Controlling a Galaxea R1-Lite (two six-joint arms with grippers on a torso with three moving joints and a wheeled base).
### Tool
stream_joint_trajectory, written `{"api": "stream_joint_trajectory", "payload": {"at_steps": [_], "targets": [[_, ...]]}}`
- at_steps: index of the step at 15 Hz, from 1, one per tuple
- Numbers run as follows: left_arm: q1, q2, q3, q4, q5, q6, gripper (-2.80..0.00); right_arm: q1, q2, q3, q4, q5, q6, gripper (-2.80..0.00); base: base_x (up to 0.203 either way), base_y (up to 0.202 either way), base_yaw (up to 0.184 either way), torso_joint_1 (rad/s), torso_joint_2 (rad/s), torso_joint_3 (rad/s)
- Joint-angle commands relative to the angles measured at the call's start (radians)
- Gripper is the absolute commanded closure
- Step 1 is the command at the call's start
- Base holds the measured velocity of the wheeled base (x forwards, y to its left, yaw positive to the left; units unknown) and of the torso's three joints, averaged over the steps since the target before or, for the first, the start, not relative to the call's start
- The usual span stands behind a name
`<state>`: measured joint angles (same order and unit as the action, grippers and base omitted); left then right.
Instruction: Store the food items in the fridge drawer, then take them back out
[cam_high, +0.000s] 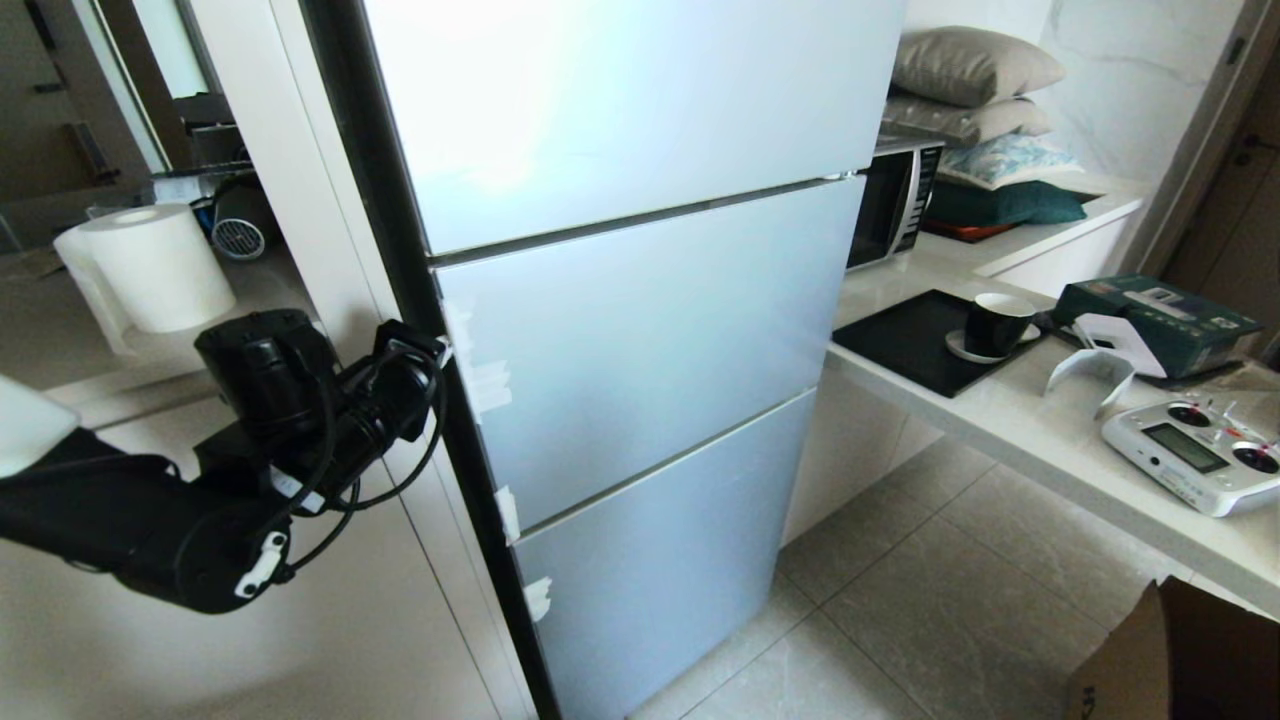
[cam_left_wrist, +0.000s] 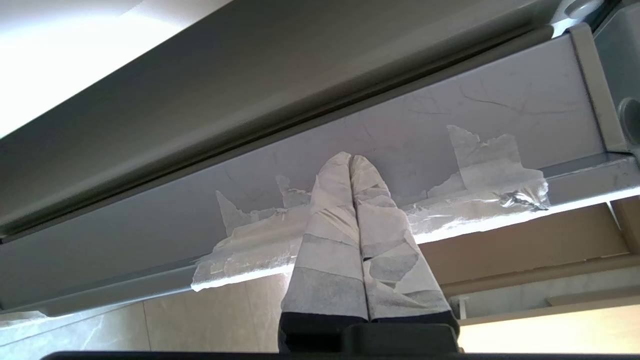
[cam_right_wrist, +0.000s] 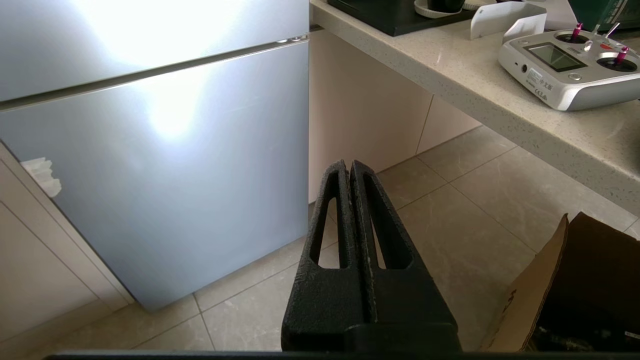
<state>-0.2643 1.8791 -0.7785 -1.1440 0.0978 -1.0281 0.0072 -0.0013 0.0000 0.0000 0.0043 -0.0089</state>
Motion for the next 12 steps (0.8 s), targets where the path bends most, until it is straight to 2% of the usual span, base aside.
{"api": "stream_joint_trajectory", "payload": {"at_steps": [1, 7, 12], "targets": [[-0.009, -0.003, 0.007, -0.005, -0.01, -0.007, 0.0, 0.0, 0.001, 0.0, 0.0, 0.0, 0.0, 0.0, 0.0, 0.0, 0.0, 0.0, 0.0, 0.0], [-0.023, -0.021, 0.036, -0.005, -0.049, -0.009, 0.0, 0.0, 0.001, 0.001, 0.0, 0.0, 0.0, 0.0, 0.0, 0.0, 0.0, 0.0, 0.0, 0.0], [-0.035, -0.02, 0.039, -0.005, -0.049, -0.008, 0.0, 0.0, 0.0, 0.0, 0.0, 0.0, 0.0, 0.0, 0.0, 0.0, 0.0, 0.0, 0.0, 0.0]]}}
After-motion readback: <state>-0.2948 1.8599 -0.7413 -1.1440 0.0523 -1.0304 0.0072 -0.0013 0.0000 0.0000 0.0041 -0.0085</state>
